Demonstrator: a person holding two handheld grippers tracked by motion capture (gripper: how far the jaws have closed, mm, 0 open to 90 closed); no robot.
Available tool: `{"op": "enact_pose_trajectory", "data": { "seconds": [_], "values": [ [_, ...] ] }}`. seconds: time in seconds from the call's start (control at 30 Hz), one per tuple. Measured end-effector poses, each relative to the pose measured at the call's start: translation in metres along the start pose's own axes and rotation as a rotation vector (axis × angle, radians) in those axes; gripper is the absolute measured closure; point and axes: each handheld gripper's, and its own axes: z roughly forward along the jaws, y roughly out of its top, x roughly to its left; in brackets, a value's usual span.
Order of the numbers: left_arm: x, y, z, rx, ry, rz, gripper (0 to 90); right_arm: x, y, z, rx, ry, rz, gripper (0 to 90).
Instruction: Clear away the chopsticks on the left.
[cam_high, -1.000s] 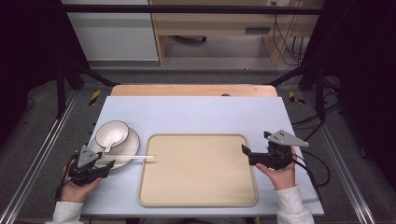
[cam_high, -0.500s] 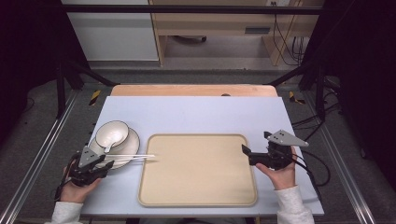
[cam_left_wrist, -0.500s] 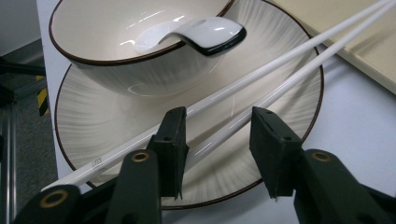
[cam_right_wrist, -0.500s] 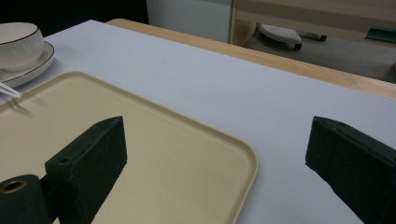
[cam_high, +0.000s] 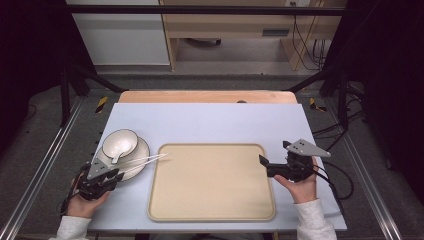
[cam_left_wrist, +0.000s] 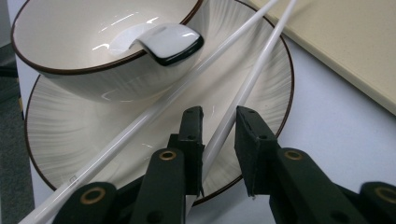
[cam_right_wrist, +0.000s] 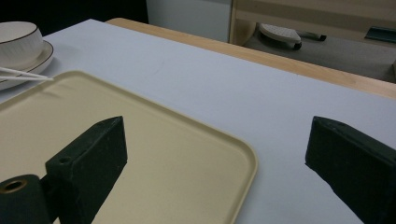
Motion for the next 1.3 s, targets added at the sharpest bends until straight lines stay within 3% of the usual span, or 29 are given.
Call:
{"op": "enact_pose_trajectory", "data": {
  "seconds": [0.43,0.7,0.87,1.03,1.3],
  "values": [
    [-0.008,0.006,0.002,0.011,-0.016,-0.016,82.2,0.000,0.000,-0.001,-0.003,0.001,0.002,6.0],
    [-0.009,0.007,0.003,0.013,-0.016,-0.042,83.4,0.000,0.001,-0.001,-0.004,0.003,0.004,6.0],
    [-0.010,0.011,0.007,0.015,-0.022,-0.061,79.1,0.000,0.001,-0.001,-0.003,0.004,0.003,6.0],
    [-0.010,0.019,0.015,0.046,-0.014,-0.068,78.9,-0.001,0.001,-0.001,-0.004,0.004,0.006,6.0],
    [-0.008,0.020,0.025,0.090,-0.017,-0.079,80.0,-0.001,0.001,-0.002,-0.002,0.002,0.007,5.9]
  ]
}}
